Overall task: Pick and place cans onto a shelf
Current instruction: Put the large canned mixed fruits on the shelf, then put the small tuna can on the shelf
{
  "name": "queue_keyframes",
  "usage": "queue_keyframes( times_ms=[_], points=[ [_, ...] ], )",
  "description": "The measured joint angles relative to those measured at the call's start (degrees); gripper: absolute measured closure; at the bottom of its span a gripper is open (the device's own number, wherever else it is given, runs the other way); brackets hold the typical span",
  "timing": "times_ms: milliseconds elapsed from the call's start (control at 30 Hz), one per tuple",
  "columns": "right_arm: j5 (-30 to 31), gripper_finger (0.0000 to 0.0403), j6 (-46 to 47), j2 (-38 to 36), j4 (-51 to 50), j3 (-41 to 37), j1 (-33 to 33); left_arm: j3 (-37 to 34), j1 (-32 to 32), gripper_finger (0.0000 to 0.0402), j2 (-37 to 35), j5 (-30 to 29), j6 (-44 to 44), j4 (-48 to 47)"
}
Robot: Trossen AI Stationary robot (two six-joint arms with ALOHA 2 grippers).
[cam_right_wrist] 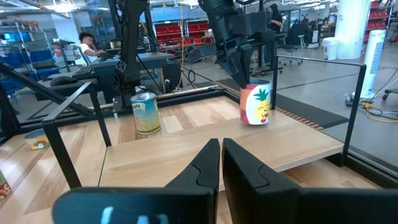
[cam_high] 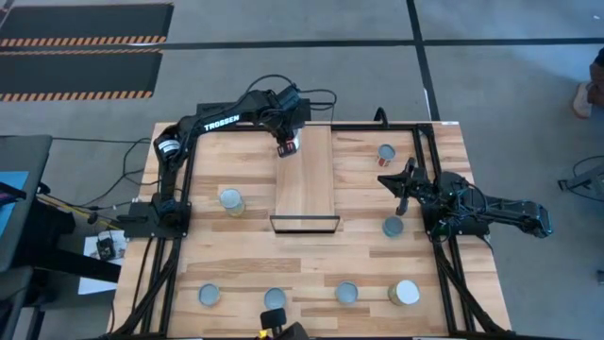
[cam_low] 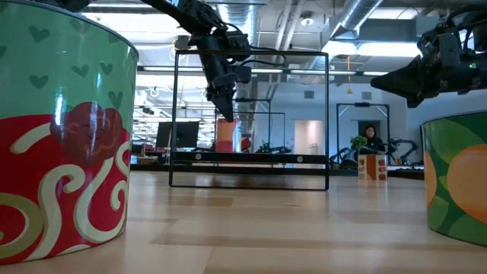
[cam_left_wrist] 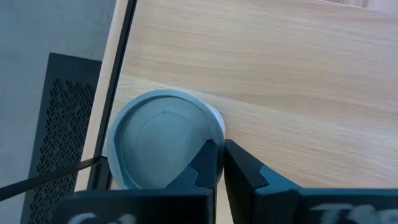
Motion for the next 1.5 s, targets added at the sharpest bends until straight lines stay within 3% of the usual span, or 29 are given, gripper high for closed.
queue_keyframes(
  times_ms=[400,733,1067,1500],
  points=[
    [0.0,0.0359,0.0,0.0,0.0,0.0,0.0,0.1,0.0,0.0401,1.7,0.1,0.0,0.7],
    [0.0,0.0359,0.0,0.0,0.0,0.0,0.0,0.0,0.0,0.0353,1.7,-0.3,-0.6,0.6],
    [0.0,0.0359,0.0,0.0,0.0,0.0,0.0,0.1,0.0,0.0345,1.6,-1.6,-0.5,-0.1],
    [0.0,0.0359,0.0,0.0,0.0,0.0,0.0,8.8,-0.4,0.0345,1.6,-1.5,-0.2,-4.8]
  ],
)
